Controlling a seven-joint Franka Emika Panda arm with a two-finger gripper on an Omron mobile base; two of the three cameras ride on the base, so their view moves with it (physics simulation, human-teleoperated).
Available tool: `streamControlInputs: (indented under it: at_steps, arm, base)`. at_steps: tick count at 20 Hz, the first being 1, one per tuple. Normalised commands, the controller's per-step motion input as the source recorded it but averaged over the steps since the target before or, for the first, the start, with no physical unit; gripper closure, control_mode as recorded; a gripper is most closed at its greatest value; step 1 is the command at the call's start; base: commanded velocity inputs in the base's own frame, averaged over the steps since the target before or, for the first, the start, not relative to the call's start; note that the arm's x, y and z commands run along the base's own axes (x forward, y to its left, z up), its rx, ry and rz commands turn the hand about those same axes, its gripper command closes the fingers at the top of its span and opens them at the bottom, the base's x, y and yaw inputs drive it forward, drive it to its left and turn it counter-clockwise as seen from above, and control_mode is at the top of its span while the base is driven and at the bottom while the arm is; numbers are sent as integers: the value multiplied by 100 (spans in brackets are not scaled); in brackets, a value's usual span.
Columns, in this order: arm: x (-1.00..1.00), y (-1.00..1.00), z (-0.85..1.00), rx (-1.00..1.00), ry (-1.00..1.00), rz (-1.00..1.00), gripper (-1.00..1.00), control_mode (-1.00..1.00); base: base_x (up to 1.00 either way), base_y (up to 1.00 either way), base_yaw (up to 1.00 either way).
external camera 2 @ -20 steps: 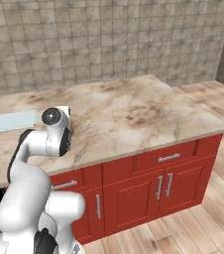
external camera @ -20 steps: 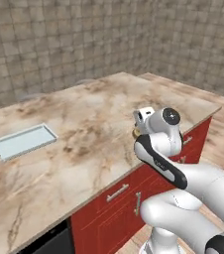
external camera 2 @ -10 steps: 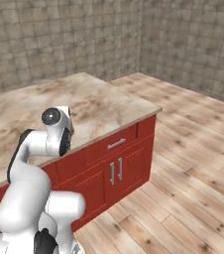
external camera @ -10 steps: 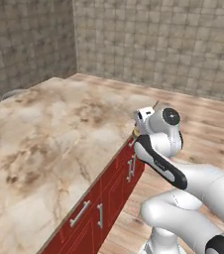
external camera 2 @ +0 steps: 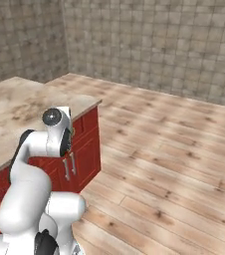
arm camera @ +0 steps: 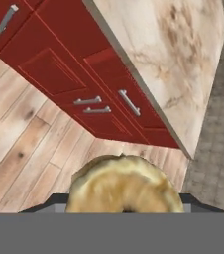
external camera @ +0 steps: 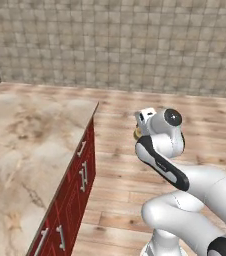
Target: Pick the candle and candle from the dining table and place them in the open cabinet. Close the cabinet after placing the objects.
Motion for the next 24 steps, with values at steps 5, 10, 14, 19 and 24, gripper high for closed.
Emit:
streamControlInputs:
  at_steps: [5,10,14,19,24]
  arm:
    - [0,0,0,0,0,0,100,100]
    - [0,0,0,0,0,0,100,100]
    - [0,0,0,0,0,0,100,100]
    - [0,0,0,0,0,0,100,100]
    - [0,0,0,0,0,0,100,100]
  base:
    - [15,-50,-53]
    - [34,-40,-51]
    - [57,-23,-47]
    - [68,-15,-43]
    - [77,-6,-37]
